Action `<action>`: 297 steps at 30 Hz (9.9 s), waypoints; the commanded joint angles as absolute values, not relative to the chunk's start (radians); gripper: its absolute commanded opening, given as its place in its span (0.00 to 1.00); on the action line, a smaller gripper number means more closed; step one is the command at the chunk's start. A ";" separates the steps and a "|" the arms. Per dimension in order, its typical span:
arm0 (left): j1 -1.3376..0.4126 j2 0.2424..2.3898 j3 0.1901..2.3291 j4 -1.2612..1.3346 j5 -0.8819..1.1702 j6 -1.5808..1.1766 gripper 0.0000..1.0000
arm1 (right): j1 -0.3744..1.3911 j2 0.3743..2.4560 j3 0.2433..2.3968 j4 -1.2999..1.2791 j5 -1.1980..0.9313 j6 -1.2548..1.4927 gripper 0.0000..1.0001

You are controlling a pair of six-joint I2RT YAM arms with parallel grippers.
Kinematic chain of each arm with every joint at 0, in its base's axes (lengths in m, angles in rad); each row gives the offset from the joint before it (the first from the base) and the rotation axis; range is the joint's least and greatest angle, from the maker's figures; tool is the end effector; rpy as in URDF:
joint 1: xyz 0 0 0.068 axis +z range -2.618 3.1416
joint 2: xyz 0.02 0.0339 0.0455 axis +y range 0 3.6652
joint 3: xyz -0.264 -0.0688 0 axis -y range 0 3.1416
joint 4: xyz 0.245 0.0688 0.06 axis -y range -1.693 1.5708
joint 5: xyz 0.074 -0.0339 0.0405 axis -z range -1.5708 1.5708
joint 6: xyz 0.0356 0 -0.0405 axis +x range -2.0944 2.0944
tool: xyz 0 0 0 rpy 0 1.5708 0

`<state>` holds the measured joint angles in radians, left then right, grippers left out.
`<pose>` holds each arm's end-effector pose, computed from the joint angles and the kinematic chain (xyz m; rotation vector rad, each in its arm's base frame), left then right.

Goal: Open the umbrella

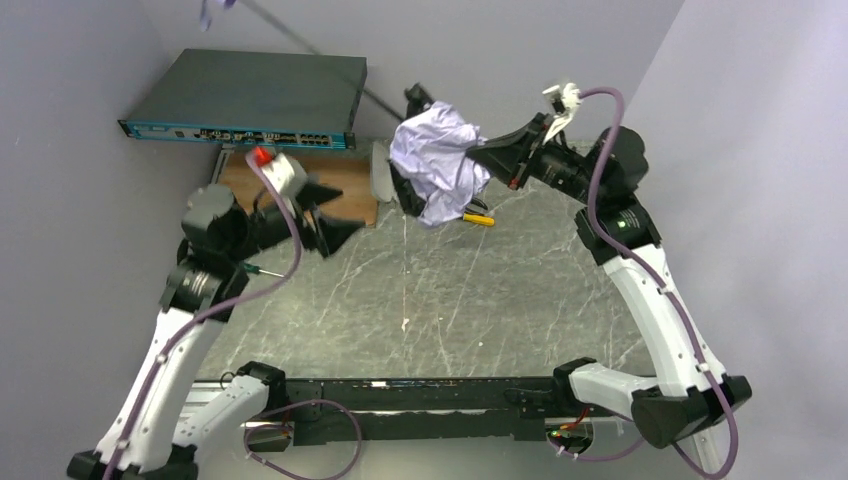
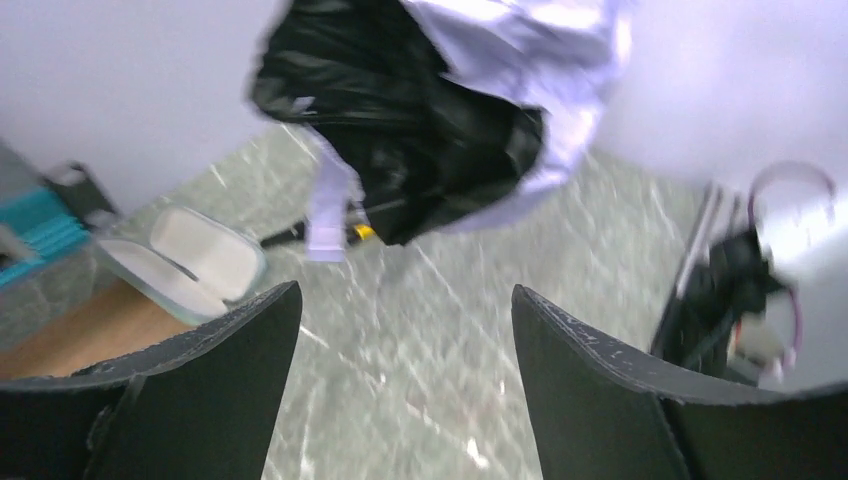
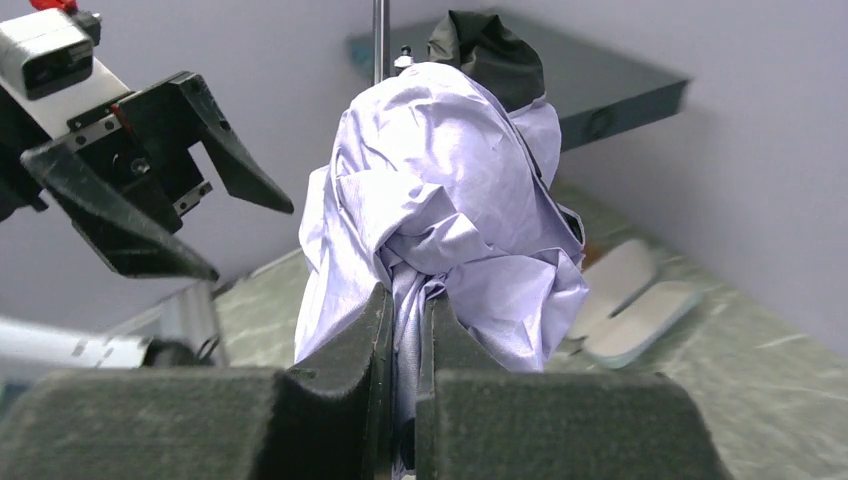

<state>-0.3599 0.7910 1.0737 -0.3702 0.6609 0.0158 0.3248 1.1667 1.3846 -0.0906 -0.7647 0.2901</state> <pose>0.1370 -0.0749 0.4183 0.8049 1.5006 -0.8038 0.2208 0.1004 0.4804 -0.6768 1.4159 1.0379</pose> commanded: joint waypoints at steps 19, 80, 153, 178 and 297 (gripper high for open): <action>-0.455 1.503 1.613 0.333 0.547 -0.820 1.00 | 0.325 0.908 1.257 -0.059 -0.345 0.085 0.00; -0.806 1.538 1.521 0.025 0.831 0.239 0.00 | 0.258 0.901 1.032 -0.033 -0.690 0.227 0.43; -0.753 1.416 0.973 -0.600 0.493 0.985 0.53 | 0.455 0.905 0.958 -0.049 -0.205 -0.043 0.00; -0.689 1.291 1.112 -0.021 0.591 0.360 0.76 | 0.444 0.930 0.815 0.068 -0.519 -0.023 0.11; -0.481 1.892 1.175 -0.132 0.354 -0.076 0.73 | 0.111 1.558 0.831 -0.578 -0.356 -0.481 0.73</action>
<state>-0.5350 1.8591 1.1645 0.0006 0.4351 -0.1131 0.1566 1.5631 0.8478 -0.4885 -0.4671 -0.3889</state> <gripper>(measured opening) 0.702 0.714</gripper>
